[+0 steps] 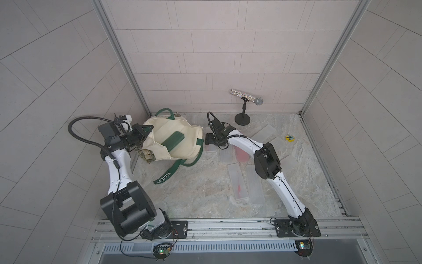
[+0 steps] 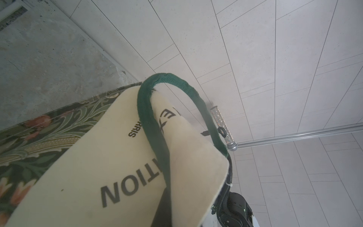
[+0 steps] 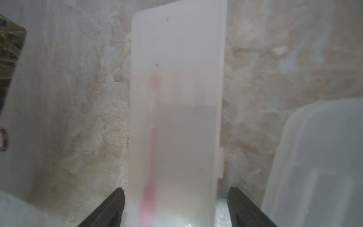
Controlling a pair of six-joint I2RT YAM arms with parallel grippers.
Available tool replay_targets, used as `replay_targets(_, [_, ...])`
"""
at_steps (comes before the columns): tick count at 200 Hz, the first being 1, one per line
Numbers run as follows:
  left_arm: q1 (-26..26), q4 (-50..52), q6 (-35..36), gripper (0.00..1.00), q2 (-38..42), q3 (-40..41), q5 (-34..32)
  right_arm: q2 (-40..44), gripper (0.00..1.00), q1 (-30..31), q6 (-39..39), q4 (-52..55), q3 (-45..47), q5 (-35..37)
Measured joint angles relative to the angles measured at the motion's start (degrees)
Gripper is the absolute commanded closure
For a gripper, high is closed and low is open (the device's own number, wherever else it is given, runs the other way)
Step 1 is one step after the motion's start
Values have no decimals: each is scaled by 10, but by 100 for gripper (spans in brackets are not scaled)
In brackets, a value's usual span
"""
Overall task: Take out the pencil case from the canvas bag
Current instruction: Place the pencil case at the center of the board.
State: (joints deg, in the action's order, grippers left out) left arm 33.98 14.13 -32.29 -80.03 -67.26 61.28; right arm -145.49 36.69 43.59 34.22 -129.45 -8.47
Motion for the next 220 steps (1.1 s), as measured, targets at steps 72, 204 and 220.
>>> replay_targets(72, [0,51,41,100,-3,-24,-1,112,0,3,24,-113,157,-31])
replay_targets(204, [-1,76,26,100,0,-48,27,409,1,12,98,-363,533,-4])
replay_targets(220, [-4,75,19,100,8,-48,29,434,1,15,106,-377,554,5])
